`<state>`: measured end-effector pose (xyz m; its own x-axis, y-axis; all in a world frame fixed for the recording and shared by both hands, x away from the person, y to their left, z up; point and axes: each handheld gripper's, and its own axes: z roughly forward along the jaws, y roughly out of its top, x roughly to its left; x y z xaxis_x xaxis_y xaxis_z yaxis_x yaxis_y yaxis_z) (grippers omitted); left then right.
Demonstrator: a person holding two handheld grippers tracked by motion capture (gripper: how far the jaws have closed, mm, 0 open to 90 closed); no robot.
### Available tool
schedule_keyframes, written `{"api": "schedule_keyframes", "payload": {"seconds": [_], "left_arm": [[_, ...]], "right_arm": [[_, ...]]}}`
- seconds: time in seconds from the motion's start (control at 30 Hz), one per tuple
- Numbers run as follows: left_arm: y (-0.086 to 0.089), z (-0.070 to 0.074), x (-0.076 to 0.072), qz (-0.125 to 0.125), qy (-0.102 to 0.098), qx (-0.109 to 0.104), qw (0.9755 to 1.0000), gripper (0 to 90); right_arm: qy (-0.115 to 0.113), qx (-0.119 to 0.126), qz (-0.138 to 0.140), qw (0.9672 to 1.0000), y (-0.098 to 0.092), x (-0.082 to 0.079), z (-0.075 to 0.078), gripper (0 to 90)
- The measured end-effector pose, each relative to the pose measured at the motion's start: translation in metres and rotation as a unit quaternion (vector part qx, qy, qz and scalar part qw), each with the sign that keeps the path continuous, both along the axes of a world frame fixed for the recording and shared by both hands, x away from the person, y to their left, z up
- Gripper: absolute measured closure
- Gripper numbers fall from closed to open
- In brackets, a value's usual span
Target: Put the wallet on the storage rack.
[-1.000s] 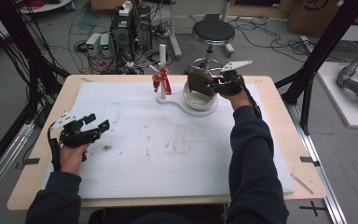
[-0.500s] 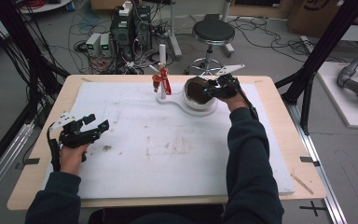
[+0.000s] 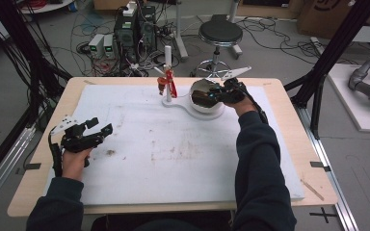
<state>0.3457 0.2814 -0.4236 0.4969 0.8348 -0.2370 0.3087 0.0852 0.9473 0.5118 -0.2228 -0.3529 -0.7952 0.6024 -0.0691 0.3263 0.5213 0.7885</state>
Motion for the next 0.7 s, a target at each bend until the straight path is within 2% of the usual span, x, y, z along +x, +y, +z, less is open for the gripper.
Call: {"api": "schedule_keyframes", "payload": {"seconds": [0.1,0.17,0.23,0.27,0.3,0.33,0.37,0.4,0.47,0.5,0.57,0.6,0.63,0.7], "left_arm": [[0.000,0.000,0.000,0.001,-0.001,-0.001,1.0000,23.3],[0.000,0.000,0.000,0.000,-0.001,-0.002,1.0000,23.4],[0.000,0.000,0.000,0.000,-0.001,-0.001,1.0000,23.3],[0.000,0.000,0.000,0.000,0.000,-0.001,1.0000,23.3],[0.000,0.000,0.000,0.000,0.000,-0.001,1.0000,23.3],[0.000,0.000,0.000,-0.001,-0.001,-0.002,1.0000,23.3],[0.000,0.000,0.000,0.000,-0.001,-0.002,1.0000,23.3],[0.000,0.000,0.000,0.001,-0.001,-0.004,1.0000,23.3],[0.001,0.000,0.000,0.002,-0.001,-0.004,1.0000,23.3],[0.000,0.000,0.000,0.003,-0.001,-0.002,1.0000,23.3],[0.001,0.001,0.000,0.004,-0.004,0.003,1.0000,23.9],[0.001,0.001,0.001,0.003,-0.004,0.006,1.0000,23.9],[0.002,0.003,0.001,0.004,-0.006,0.008,0.9999,23.9],[0.005,0.005,0.002,0.005,-0.007,0.008,0.9999,23.9]], "right_arm": [[-0.004,-0.007,-0.007,0.9999,0.001,-0.001,0.001,74.6],[-0.010,-0.024,-0.023,0.9994,0.004,-0.002,0.001,70.5],[-0.015,-0.026,-0.027,0.9992,0.004,-0.002,0.000,69.1],[-0.017,-0.015,-0.037,0.9990,0.003,-0.003,0.001,65.0],[-0.017,-0.015,-0.037,0.9990,0.003,-0.003,0.001,65.0],[-0.017,-0.004,-0.038,0.9991,0.001,-0.003,0.001,60.6],[-0.004,0.023,-0.049,0.9985,-0.004,-0.005,0.003,50.4],[-0.004,0.023,-0.049,0.9985,-0.004,-0.005,0.003,50.4],[0.006,0.034,-0.056,0.9979,-0.009,-0.010,0.007,44.6],[0.011,0.032,-0.058,0.9977,-0.011,-0.014,0.009,42.2],[0.018,0.009,-0.065,0.9977,-0.014,-0.023,0.013,38.4],[-0.004,-0.003,-0.070,0.9976,-0.016,-0.031,0.015,36.8],[-0.013,-0.003,-0.076,0.9970,-0.018,-0.037,0.015,34.7],[-0.010,0.003,-0.081,0.9966,-0.024,-0.049,0.016,31.2]]}}
